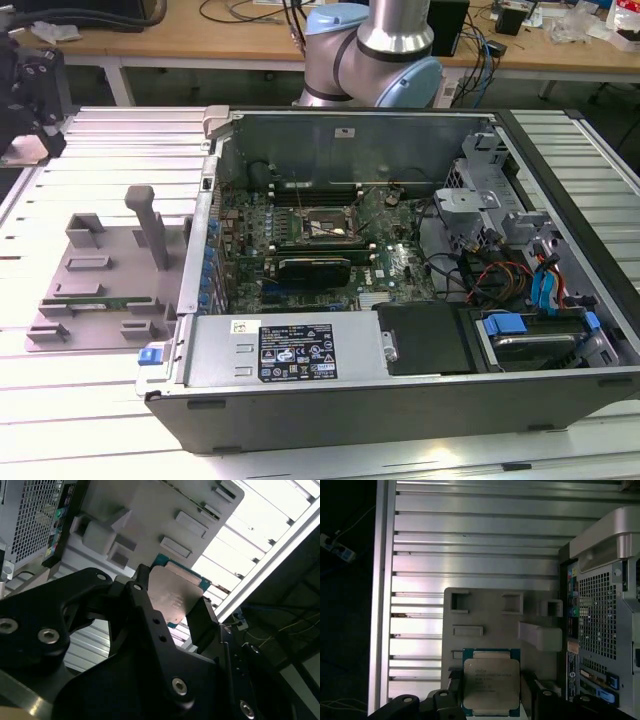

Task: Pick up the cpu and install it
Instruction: 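Pick up the cpu and move it towards the insertion slot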

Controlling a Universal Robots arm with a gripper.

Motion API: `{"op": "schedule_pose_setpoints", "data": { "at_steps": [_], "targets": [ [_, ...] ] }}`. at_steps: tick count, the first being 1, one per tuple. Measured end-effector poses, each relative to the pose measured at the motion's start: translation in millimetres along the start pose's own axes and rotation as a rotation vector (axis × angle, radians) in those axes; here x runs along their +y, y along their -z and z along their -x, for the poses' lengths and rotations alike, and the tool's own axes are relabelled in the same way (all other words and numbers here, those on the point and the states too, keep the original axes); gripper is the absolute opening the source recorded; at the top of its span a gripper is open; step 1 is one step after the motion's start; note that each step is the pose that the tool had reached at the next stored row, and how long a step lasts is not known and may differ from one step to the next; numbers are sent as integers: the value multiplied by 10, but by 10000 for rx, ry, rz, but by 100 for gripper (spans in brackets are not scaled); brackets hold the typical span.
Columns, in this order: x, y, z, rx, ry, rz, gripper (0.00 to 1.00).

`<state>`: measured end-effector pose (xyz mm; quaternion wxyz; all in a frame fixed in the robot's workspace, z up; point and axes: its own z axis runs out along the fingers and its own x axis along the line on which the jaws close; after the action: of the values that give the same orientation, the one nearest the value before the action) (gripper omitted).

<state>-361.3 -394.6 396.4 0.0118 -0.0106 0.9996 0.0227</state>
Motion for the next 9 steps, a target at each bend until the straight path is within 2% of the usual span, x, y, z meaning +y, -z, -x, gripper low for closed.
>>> {"op": "schedule_pose_setpoints", "data": {
  "at_steps": [3,9],
  "targets": [
    [-3,-3,136,0,-1,0,55],
    [-7,-8,336,0,-1,0,55]
  ]
}}
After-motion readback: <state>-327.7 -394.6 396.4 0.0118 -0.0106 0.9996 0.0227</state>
